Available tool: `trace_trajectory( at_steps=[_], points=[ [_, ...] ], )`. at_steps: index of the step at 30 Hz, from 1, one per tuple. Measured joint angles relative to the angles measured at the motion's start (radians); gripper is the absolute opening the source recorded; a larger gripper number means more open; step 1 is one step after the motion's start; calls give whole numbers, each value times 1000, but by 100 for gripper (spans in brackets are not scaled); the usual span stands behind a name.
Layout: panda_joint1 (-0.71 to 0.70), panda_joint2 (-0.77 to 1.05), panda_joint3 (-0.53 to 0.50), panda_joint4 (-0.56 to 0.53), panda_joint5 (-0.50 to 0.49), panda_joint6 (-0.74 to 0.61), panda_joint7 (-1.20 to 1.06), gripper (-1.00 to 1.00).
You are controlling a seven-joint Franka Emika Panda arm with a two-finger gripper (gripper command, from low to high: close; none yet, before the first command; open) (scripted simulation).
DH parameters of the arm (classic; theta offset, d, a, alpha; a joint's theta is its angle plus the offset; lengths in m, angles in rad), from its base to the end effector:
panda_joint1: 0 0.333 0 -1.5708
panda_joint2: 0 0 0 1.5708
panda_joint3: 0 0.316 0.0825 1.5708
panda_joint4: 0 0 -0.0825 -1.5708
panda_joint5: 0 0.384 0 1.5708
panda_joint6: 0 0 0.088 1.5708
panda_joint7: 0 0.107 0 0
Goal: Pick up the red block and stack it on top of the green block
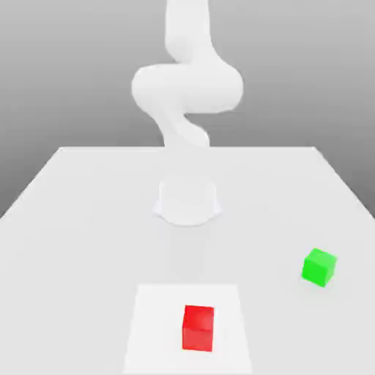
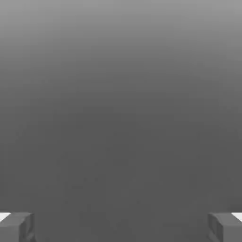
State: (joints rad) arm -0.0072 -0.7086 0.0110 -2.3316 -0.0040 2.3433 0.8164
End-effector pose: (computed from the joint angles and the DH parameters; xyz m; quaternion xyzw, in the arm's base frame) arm 0.3815 0.0028 0.6666 -0.8600 0.3691 -0.3254 0.1353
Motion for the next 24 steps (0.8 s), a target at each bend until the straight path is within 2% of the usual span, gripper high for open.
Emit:
trace_trajectory(
  at_steps=[21, 24],
  points=[
    [-14, 767, 46, -266, -20, 363, 127, 0],
    [-10, 876, 43, -275, -22, 437, 137, 0]
  ],
)
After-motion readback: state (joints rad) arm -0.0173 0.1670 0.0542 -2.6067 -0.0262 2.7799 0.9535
